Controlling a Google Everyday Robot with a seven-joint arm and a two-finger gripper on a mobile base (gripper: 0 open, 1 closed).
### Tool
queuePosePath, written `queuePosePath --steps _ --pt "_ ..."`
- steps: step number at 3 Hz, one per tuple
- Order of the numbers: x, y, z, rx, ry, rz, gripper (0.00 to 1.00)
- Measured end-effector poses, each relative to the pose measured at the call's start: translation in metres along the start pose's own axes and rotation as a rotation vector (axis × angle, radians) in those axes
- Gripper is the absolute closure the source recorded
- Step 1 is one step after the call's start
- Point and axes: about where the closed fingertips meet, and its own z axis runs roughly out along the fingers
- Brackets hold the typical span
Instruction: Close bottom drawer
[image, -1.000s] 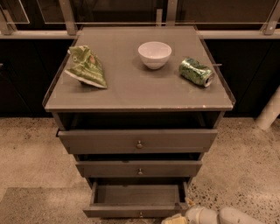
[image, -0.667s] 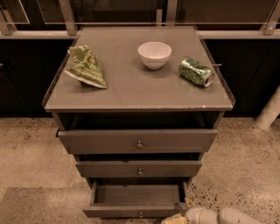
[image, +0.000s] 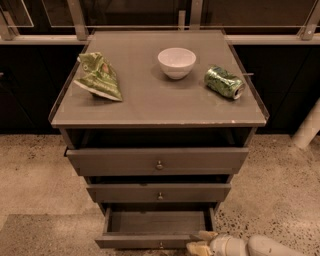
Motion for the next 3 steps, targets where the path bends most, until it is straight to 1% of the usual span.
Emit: queuePosePath --steps 1,2,3 --pt "0.015 -0.010 0.025 -0.037 0.034 0.067 0.66" --pt "0.043 -0.034 0.072 -0.069 0.025 0.207 0.96" --pt "0.060 -0.049 0.097 -0.062 0.003 0.289 1.00"
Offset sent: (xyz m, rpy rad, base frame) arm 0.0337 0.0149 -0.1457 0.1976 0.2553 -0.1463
